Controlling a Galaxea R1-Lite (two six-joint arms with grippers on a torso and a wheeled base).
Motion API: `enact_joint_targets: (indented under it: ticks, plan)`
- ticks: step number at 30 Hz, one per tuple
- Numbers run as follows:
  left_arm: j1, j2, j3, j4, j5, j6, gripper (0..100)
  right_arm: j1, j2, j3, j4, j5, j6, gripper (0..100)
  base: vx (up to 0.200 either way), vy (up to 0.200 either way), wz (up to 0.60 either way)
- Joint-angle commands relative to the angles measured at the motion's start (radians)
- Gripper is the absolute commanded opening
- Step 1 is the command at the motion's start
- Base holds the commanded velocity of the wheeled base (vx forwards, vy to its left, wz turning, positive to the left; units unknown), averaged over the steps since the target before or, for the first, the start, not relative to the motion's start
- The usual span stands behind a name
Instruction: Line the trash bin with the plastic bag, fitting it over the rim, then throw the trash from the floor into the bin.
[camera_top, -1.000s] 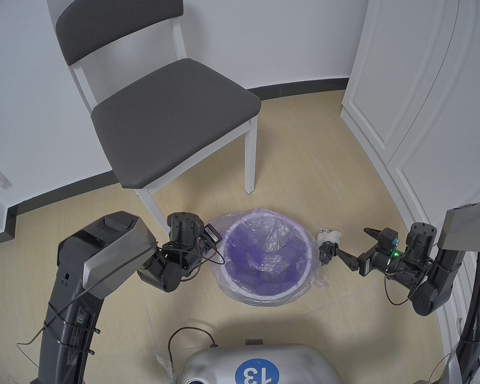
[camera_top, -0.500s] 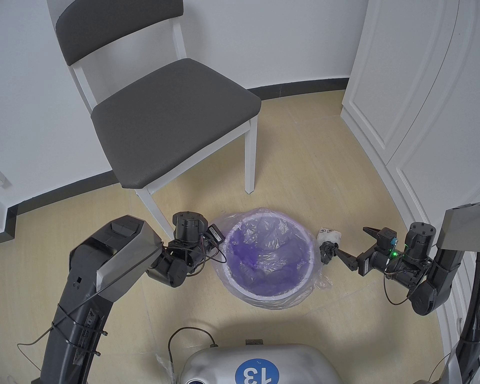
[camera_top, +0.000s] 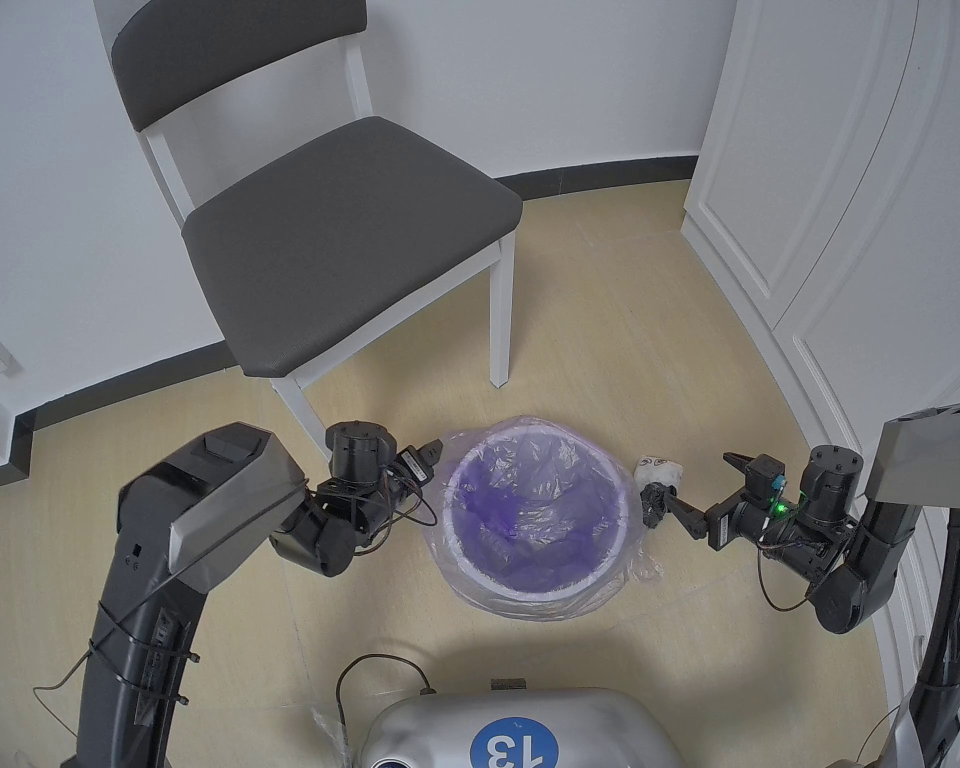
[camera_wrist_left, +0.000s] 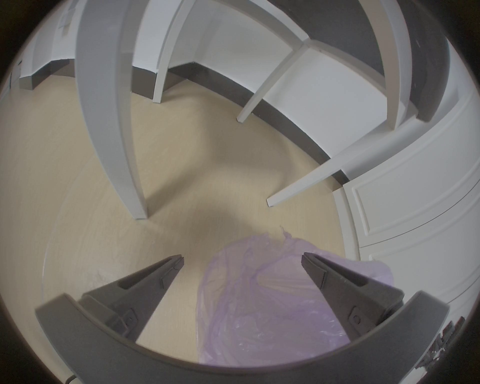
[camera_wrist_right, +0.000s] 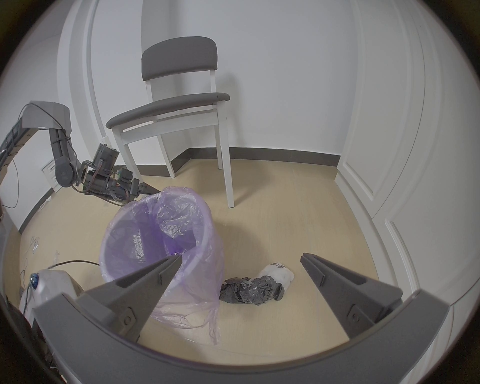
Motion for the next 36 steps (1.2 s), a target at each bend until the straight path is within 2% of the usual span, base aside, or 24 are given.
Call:
enact_joint_targets:
  ticks: [1,4,9,11,12,13,14,16,19,24,26,31,36]
  plan:
    - [0.029,-0.138,0.174,-0.084,0.0,0.01,100,0.03,-0.009,-0.003,-0.015,-0.039,-0.009,100,0.0,0.0,0.0]
    - [0.045,-0.213,0.266,-0.099,0.0,0.067,100,0.03,-0.008,0.003,-0.015,-0.057,-0.025,100,0.0,0.0,0.0]
    - [0.041,-0.338,0.505,-0.145,-0.007,0.182,100,0.03,-0.009,0.011,-0.015,-0.057,-0.017,100,0.0,0.0,0.0]
    - [0.041,-0.338,0.505,-0.145,-0.007,0.182,100,0.03,-0.009,0.011,-0.015,-0.057,-0.017,100,0.0,0.0,0.0]
    - [0.022,-0.378,0.7,-0.271,-0.055,0.299,100,0.03,-0.008,0.017,-0.015,-0.056,0.001,100,0.0,0.0,0.0]
    - [0.021,-0.381,0.724,-0.301,-0.067,0.317,100,0.03,-0.006,0.017,-0.015,-0.056,0.003,100,0.0,0.0,0.0]
    - [0.016,-0.384,0.781,-0.407,-0.092,0.363,100,0.031,-0.003,0.015,-0.015,-0.054,0.006,100,0.0,0.0,0.0]
    - [-0.005,-0.374,0.855,-0.571,-0.101,0.398,100,0.019,0.0,0.008,-0.015,-0.042,0.011,100,0.0,0.0,0.0]
    - [-0.034,-0.37,0.956,-0.697,-0.105,0.412,100,-0.033,0.029,0.006,-0.009,-0.028,0.009,100,0.0,0.0,0.0]
    - [-0.093,-0.411,1.05,-0.703,-0.104,0.434,100,-0.108,0.063,0.015,0.008,0.03,-0.016,100,0.0,0.0,0.0]
    - [-0.103,-0.419,1.047,-0.703,-0.104,0.434,100,-0.11,0.063,0.014,0.011,0.035,-0.022,100,0.0,0.0,0.0]
    - [-0.154,-0.482,1.047,-0.703,-0.095,0.437,100,-0.122,0.054,0.074,-0.018,0.148,-0.054,100,0.0,0.0,0.0]
    - [-0.155,-0.503,1.034,-0.703,-0.102,0.44,100,-0.124,-0.002,0.071,-0.018,0.164,-0.031,100,0.0,0.0,0.0]
